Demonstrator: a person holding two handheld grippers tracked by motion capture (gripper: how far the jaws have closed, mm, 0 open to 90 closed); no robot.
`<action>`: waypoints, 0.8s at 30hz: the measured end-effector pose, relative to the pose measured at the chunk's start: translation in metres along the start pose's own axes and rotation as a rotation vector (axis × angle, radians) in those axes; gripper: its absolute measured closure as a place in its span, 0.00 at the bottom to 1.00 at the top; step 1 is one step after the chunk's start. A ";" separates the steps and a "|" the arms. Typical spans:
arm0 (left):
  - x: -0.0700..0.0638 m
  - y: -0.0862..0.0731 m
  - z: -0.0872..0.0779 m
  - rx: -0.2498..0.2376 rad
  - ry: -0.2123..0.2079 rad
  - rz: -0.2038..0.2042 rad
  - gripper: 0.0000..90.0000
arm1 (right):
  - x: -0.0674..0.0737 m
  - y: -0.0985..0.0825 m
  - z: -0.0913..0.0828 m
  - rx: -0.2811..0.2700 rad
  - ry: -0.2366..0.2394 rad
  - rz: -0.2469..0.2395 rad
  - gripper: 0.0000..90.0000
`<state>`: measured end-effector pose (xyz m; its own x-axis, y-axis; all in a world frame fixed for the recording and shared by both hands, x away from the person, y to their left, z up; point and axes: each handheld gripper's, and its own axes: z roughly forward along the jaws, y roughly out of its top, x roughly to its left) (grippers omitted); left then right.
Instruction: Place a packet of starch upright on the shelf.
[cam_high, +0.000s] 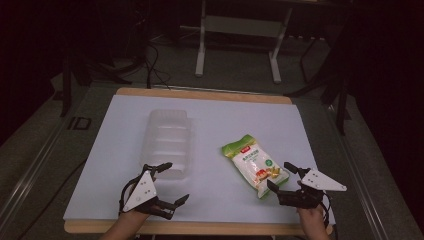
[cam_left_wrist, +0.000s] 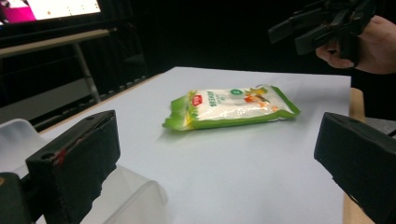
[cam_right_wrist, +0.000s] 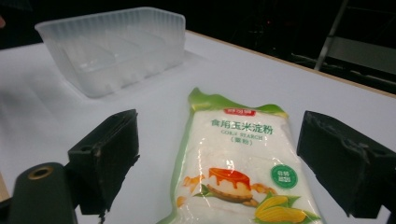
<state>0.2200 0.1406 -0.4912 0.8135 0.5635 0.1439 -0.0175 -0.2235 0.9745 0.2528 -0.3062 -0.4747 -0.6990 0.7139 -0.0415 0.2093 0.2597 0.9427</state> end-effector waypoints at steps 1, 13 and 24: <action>0.000 0.000 0.000 0.000 0.000 0.000 0.01 | 0.000 0.000 0.000 0.000 0.000 0.000 0.14; 0.000 -0.001 0.000 -0.003 0.004 -0.001 0.01 | 0.014 0.013 -0.004 0.006 0.040 -0.035 0.15; -0.001 -0.001 0.003 -0.001 0.000 0.001 0.01 | 0.009 0.045 -0.007 -0.060 0.074 -0.067 0.12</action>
<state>0.2211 0.1375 -0.4931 0.8136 0.5633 0.1443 -0.0185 -0.2230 0.9746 0.2511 -0.2920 -0.4305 -0.7593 0.6455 -0.0825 0.1208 0.2644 0.9568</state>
